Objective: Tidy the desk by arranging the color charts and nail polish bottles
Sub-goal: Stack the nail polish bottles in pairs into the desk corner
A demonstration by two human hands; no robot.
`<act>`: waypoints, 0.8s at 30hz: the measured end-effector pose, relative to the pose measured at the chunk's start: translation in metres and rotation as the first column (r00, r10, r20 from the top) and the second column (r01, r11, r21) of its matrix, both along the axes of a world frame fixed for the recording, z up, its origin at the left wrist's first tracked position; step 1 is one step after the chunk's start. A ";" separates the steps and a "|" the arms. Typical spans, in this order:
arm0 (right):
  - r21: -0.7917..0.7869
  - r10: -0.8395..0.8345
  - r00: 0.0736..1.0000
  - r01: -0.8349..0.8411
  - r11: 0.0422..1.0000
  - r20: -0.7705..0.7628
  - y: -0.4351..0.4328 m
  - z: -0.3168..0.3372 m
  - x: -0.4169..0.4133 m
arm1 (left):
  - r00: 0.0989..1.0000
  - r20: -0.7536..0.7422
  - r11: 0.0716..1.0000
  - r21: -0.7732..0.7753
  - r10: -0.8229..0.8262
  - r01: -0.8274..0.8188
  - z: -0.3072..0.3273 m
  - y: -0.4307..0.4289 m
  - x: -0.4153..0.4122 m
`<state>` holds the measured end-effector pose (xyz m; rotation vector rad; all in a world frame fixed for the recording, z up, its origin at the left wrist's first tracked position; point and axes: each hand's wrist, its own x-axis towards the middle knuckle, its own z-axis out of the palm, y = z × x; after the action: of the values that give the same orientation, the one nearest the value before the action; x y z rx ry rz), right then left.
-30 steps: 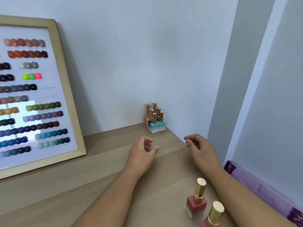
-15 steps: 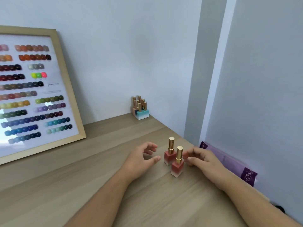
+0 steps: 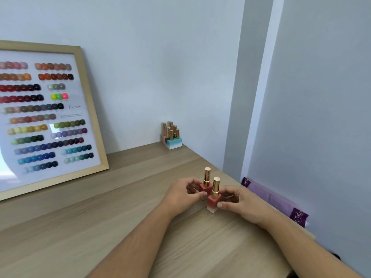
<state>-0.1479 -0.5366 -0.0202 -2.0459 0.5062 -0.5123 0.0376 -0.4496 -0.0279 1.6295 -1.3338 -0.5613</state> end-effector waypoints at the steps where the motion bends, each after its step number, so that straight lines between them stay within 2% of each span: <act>1: -0.004 -0.006 1.000 0.006 1.000 -0.001 0.000 0.000 0.000 | 1.000 0.004 1.000 -0.004 0.009 -0.009 -0.001 -0.001 0.000; 6: 0.012 -0.019 1.000 0.019 1.000 0.001 -0.005 -0.005 0.000 | 0.997 0.043 0.998 -0.019 0.060 -0.060 -0.004 -0.005 0.003; 12: 0.167 -0.166 0.976 0.141 0.976 0.144 -0.018 -0.013 0.004 | 0.984 -0.013 0.984 -0.027 0.175 -0.176 -0.005 -0.014 0.018; 19: 0.033 -0.404 0.899 0.405 0.914 0.171 -0.040 -0.013 0.051 | 0.925 -0.023 0.925 -0.016 0.380 -0.380 -0.006 -0.042 0.045; 24: 0.008 -0.476 0.865 0.481 0.877 0.156 -0.064 -0.010 0.099 | 0.885 -0.021 0.885 -0.019 0.465 -0.466 -0.004 -0.065 0.069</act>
<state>-0.0487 -0.6008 -0.0305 -1.8829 0.9264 -0.9724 0.1061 -0.5150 -0.0317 1.8401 -0.8805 -0.2637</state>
